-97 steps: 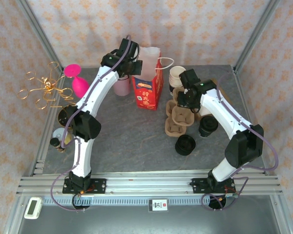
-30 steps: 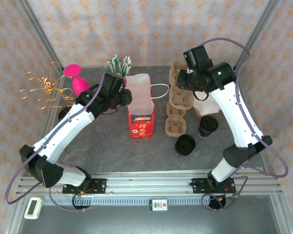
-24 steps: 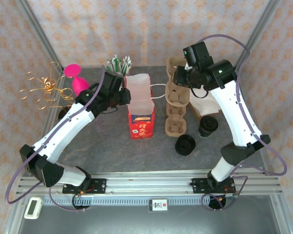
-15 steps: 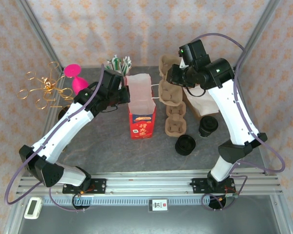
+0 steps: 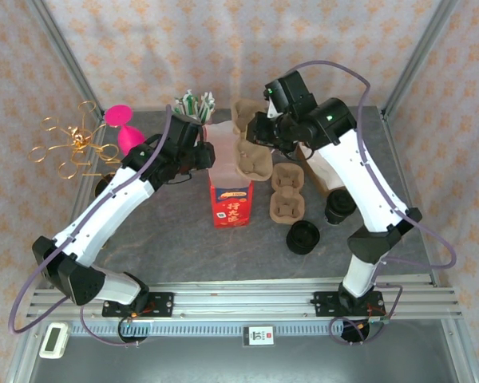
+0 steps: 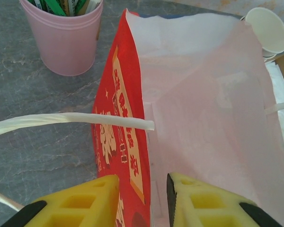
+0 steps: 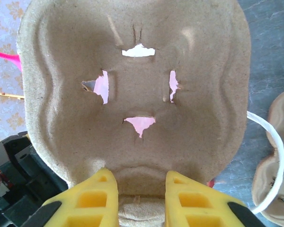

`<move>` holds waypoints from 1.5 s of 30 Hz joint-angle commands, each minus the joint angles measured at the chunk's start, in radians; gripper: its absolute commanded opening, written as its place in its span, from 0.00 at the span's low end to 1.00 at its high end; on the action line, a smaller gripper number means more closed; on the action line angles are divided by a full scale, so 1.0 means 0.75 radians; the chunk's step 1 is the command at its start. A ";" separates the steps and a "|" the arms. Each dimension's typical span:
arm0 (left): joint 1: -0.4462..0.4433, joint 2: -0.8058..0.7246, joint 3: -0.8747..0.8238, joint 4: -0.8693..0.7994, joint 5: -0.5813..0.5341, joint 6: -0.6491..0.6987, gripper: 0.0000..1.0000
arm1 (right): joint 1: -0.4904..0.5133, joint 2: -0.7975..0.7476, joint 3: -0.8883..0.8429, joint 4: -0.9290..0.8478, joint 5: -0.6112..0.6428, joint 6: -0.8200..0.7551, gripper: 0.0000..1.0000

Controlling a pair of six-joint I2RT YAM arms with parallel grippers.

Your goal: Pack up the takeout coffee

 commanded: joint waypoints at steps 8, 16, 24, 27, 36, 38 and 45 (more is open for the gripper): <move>0.004 0.063 0.020 0.030 0.015 0.020 0.18 | 0.073 0.067 0.038 0.099 0.015 0.053 0.21; 0.002 0.006 0.003 0.070 0.049 0.010 0.05 | 0.102 0.090 -0.005 0.130 0.054 0.113 0.20; 0.001 -0.042 -0.027 0.103 0.054 -0.043 0.03 | 0.119 0.039 -0.140 0.160 0.145 0.202 0.20; -0.002 -0.062 -0.049 0.119 0.048 -0.062 0.01 | 0.119 -0.010 -0.219 0.187 0.193 0.232 0.20; -0.082 -0.080 -0.064 0.161 -0.008 -0.215 0.00 | 0.160 -0.048 -0.251 0.117 0.383 0.322 0.18; -0.101 -0.080 -0.072 0.176 -0.037 -0.254 0.00 | 0.168 -0.047 -0.256 0.113 0.386 0.350 0.18; -0.151 -0.111 -0.112 0.250 -0.076 -0.357 0.00 | 0.189 -0.016 -0.229 0.144 0.399 0.423 0.18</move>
